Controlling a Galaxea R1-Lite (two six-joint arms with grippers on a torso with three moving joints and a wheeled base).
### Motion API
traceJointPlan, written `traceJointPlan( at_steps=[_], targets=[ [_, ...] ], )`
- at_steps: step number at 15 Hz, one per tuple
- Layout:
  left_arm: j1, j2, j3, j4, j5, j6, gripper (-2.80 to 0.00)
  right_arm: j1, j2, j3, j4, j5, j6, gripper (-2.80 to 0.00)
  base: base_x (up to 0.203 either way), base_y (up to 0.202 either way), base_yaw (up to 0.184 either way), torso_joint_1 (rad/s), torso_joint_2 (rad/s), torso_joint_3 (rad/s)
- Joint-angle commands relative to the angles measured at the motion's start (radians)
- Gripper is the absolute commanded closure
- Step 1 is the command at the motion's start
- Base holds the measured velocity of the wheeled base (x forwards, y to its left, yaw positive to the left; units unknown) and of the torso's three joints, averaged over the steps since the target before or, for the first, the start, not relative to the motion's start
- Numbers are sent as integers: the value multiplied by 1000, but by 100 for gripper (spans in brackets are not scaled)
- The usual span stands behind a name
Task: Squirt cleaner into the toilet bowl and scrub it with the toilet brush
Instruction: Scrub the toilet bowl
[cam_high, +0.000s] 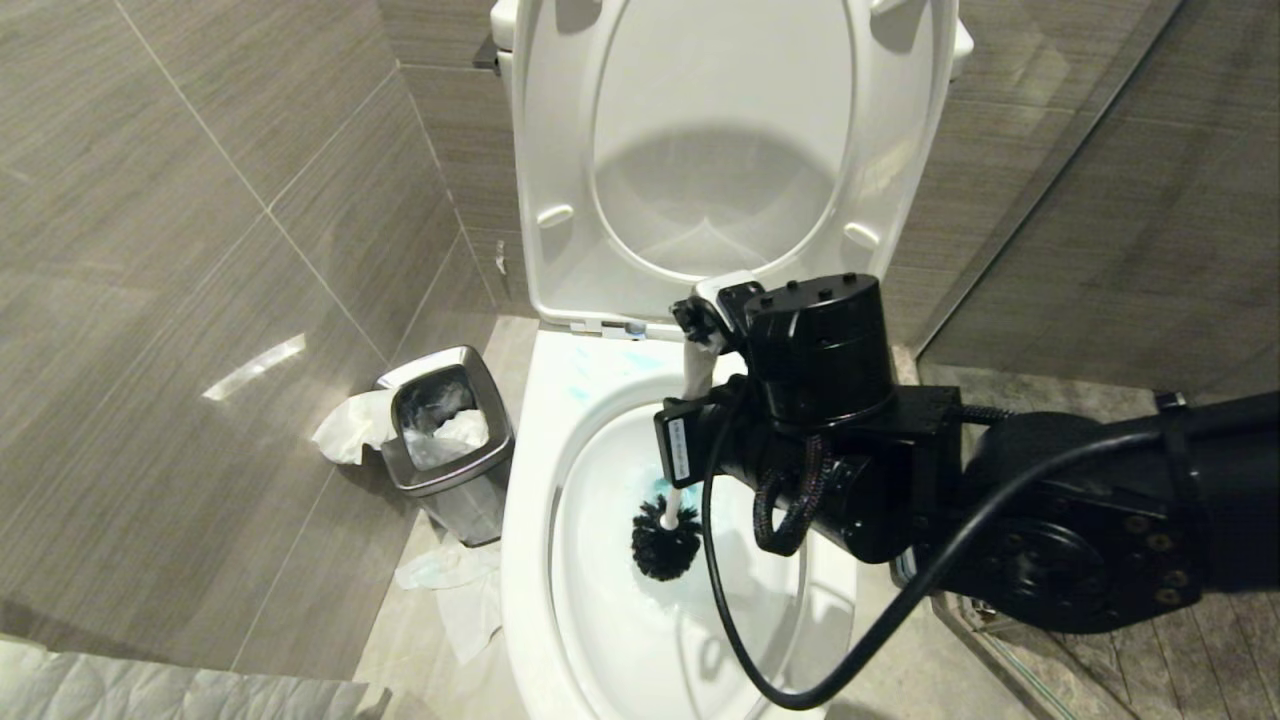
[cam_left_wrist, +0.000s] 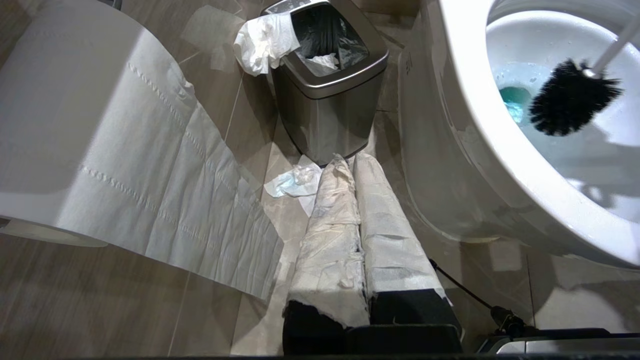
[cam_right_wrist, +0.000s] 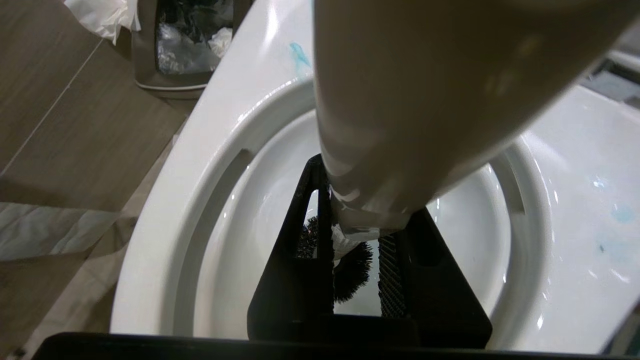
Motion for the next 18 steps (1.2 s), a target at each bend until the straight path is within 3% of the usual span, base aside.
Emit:
traceJointPlan(
  at_steps=[1, 4, 12, 15, 18],
  targets=[
    [0, 2, 0, 0, 0, 0, 0, 0, 131, -3, -137, -3, -55, 0, 0, 0, 0, 0, 0, 0],
    [0, 2, 0, 0, 0, 0, 0, -3, 227, -46, -233, -26, -105, 0, 0, 0, 0, 0, 0, 0],
    [0, 2, 0, 0, 0, 0, 0, -115, 250, -139, -238, -73, -123, 0, 0, 0, 0, 0, 0, 0],
    [0, 2, 0, 0, 0, 0, 0, -141, 198, -105, -233, -72, -132, 0, 0, 0, 0, 0, 0, 0],
    [0, 2, 0, 0, 0, 0, 0, -137, 113, 33, -232, -66, -132, 0, 0, 0, 0, 0, 0, 0]
  ],
)
